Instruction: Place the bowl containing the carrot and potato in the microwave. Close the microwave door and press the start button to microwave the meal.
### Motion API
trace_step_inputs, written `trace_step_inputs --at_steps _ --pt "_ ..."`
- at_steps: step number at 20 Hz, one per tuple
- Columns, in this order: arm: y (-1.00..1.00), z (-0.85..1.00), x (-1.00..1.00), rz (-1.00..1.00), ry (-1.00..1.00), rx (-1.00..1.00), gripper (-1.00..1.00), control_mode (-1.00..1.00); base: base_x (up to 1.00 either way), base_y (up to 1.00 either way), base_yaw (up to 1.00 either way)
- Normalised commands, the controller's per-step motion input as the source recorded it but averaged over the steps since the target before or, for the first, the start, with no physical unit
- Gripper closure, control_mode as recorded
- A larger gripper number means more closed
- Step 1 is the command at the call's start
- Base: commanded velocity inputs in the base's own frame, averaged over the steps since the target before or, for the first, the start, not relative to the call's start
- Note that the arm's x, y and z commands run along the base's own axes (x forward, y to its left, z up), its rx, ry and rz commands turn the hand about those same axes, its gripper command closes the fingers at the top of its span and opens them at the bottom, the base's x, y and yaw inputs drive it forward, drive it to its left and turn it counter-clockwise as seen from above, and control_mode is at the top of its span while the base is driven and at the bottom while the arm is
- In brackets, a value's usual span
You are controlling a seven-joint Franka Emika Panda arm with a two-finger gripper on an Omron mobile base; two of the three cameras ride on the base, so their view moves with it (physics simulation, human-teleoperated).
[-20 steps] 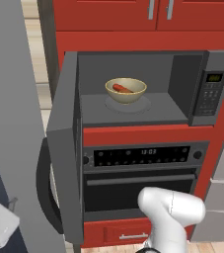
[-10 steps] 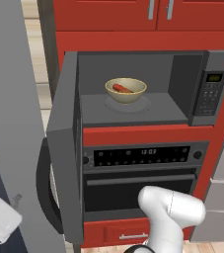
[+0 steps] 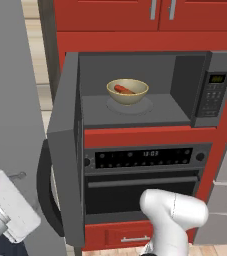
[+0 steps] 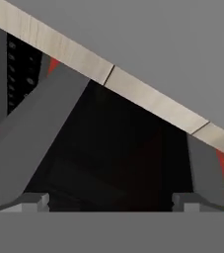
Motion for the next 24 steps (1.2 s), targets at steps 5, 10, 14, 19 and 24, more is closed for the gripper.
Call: trace_step_inputs --at_steps 5,10,14,19,24 --pt "-1.00 0.00 -0.01 -0.09 0.00 0.03 -1.00 -1.00 0.00 0.00 0.00" --pt "-1.00 0.00 -0.03 -0.07 0.00 0.06 -1.00 -1.00 0.00 0.00 0.00" --pt "-1.00 0.01 -0.04 -0.03 0.00 0.09 -1.00 -1.00 0.00 0.00 0.00" --pt "-1.00 0.01 0.00 0.00 0.00 0.11 -1.00 -1.00 0.00 0.00 0.00" --pt "-0.99 0.00 0.00 0.01 0.00 0.15 -1.00 -1.00 0.00 0.00 0.00"
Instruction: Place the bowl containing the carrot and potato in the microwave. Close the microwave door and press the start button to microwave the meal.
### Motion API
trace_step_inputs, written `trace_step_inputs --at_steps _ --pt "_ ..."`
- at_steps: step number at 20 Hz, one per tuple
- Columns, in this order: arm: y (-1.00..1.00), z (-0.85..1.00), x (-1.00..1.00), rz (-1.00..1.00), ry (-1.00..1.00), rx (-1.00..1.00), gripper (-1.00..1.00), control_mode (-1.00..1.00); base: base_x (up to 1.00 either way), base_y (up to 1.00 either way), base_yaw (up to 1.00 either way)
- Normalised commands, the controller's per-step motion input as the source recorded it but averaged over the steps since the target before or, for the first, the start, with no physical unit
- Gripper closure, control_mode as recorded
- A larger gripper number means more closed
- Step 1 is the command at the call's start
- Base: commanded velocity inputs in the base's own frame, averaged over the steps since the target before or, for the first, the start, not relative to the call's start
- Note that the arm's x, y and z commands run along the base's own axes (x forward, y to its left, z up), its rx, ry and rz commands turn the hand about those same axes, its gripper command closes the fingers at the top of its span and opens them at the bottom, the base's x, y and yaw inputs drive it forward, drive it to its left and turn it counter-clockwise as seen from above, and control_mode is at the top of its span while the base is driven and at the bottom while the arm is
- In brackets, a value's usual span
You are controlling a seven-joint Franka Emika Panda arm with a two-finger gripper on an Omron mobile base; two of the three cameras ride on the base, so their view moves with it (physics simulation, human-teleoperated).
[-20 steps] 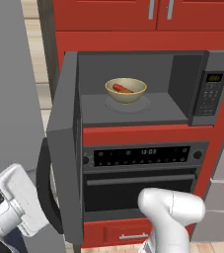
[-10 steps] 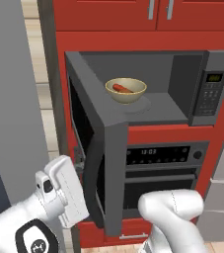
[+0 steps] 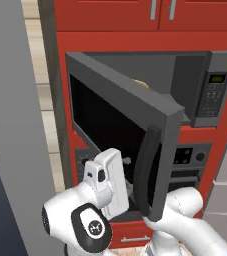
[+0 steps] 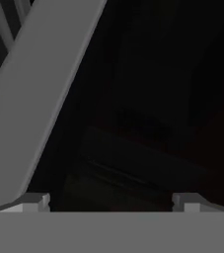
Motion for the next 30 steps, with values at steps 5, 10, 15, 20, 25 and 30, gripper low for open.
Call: trace_step_inputs --at_steps 5,10,15,20,25,30 --pt "-0.98 0.01 0.00 0.06 0.00 0.16 -1.00 -1.00 0.00 0.00 0.00" --pt "-0.88 0.00 0.11 0.09 0.00 0.15 -1.00 -1.00 0.00 0.00 0.00" --pt "-0.64 0.00 0.41 0.16 0.00 0.14 -1.00 -1.00 0.00 0.00 0.00" --pt "-0.31 0.11 0.84 0.20 0.04 0.11 -1.00 -1.00 0.00 0.00 0.00" --pt "-0.19 0.10 0.93 0.20 0.05 0.10 -1.00 -1.00 0.00 0.00 0.00" --pt "-0.22 0.02 0.80 0.18 0.01 0.11 -1.00 -1.00 0.00 0.00 0.00"
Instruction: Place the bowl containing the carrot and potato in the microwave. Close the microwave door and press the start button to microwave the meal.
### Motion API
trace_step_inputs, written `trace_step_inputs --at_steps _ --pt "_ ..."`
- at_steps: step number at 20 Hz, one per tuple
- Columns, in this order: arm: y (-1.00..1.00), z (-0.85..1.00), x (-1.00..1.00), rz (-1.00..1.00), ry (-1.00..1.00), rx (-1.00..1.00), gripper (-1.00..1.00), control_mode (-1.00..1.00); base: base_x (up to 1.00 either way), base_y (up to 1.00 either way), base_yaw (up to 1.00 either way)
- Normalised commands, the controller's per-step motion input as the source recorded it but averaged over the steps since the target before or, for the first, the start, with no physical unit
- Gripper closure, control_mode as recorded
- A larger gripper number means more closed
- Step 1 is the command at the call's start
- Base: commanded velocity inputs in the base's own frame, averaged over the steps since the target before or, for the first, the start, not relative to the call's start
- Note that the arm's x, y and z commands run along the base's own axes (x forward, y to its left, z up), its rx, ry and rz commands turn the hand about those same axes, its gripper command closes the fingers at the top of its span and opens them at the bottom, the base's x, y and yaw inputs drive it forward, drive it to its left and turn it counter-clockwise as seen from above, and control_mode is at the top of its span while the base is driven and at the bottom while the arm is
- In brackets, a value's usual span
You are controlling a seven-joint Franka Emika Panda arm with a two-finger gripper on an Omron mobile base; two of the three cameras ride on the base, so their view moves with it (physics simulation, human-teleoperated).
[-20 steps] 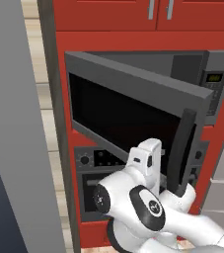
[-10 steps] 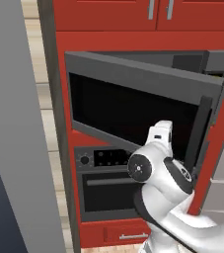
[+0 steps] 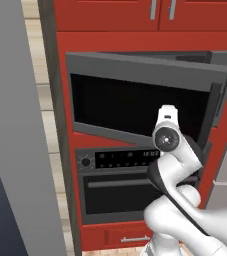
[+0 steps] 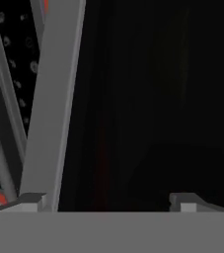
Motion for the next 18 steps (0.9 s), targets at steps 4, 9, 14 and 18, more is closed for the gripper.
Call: trace_step_inputs --at_steps 4,9,14,18 --pt "-0.20 0.00 0.75 0.16 0.00 0.09 -1.00 -1.00 0.00 0.00 0.00" --pt "-0.09 0.00 0.73 0.11 0.00 0.05 -1.00 -1.00 0.00 0.00 0.00" --pt "0.00 0.00 0.74 0.01 0.00 0.01 -1.00 -1.00 0.00 0.00 0.00" --pt "0.00 0.00 0.72 0.00 0.01 0.00 -1.00 -1.00 0.00 0.00 0.00"
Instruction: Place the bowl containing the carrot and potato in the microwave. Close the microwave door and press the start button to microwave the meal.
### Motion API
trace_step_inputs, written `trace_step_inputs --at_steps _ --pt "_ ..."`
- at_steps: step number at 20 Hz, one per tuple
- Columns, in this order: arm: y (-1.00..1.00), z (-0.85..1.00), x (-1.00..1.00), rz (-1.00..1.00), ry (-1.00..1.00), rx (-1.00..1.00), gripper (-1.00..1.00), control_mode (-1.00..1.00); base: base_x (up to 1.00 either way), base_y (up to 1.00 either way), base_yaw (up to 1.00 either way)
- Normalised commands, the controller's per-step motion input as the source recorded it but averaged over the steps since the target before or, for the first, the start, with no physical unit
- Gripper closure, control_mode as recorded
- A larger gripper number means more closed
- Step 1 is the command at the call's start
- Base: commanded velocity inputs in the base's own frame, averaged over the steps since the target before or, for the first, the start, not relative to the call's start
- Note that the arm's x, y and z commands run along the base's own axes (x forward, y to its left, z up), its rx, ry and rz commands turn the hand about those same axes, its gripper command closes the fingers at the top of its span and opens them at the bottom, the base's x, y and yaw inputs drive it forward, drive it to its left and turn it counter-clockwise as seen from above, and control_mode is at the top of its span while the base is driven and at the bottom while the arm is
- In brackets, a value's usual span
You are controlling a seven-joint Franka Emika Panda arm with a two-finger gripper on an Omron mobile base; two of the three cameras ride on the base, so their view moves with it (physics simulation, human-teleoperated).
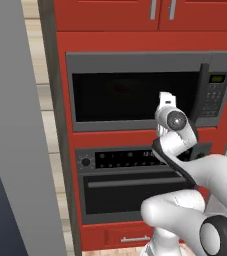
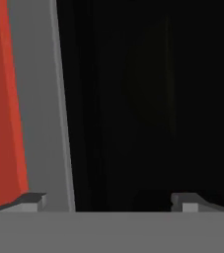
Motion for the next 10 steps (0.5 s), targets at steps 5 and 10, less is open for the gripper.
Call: trace_step_inputs --at_steps 5,10 --pt "0.00 0.02 0.68 0.00 0.05 0.00 -1.00 -1.00 0.00 0.00 0.00" --pt "-0.05 0.02 0.50 0.00 0.06 0.00 -1.00 -1.00 0.00 0.00 0.00"
